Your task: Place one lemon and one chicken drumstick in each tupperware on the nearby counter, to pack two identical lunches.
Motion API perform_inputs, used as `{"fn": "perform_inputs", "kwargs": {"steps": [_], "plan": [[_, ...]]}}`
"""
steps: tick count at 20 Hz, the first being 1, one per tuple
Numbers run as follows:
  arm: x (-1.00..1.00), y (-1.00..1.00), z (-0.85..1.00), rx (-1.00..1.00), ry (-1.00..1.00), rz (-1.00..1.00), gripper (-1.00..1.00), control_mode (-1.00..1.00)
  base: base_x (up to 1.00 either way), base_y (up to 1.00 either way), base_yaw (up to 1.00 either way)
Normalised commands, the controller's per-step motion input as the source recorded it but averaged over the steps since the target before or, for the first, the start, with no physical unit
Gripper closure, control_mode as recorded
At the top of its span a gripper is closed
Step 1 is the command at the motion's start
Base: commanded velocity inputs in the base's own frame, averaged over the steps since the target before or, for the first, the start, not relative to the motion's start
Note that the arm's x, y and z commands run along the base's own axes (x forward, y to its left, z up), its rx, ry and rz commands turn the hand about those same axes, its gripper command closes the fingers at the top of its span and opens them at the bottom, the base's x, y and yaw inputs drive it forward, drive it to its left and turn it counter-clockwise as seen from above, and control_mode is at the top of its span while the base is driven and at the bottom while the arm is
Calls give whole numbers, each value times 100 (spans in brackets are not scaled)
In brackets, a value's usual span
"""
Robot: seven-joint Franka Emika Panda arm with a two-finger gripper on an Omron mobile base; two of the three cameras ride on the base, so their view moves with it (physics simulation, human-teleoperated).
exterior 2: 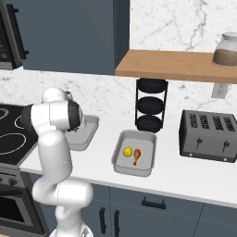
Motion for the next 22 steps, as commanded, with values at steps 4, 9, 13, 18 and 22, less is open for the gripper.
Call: {"fn": "perform_inputs", "kwargs": {"steps": [4, 9, 13, 18, 22], "plan": [[1, 0, 0, 0, 0, 9, 100, -100, 0, 0, 0], [0, 1, 0, 0, 0, 0, -100, -100, 0, 0, 0], [0, 0, 0, 0, 0, 0, -100, -100, 0, 0, 0], [0, 0, 4, 0, 2, -1, -100, -100, 0, 0, 0], [-19, -9, 45, 0, 11, -11, -100, -100, 0, 0, 0]]}}
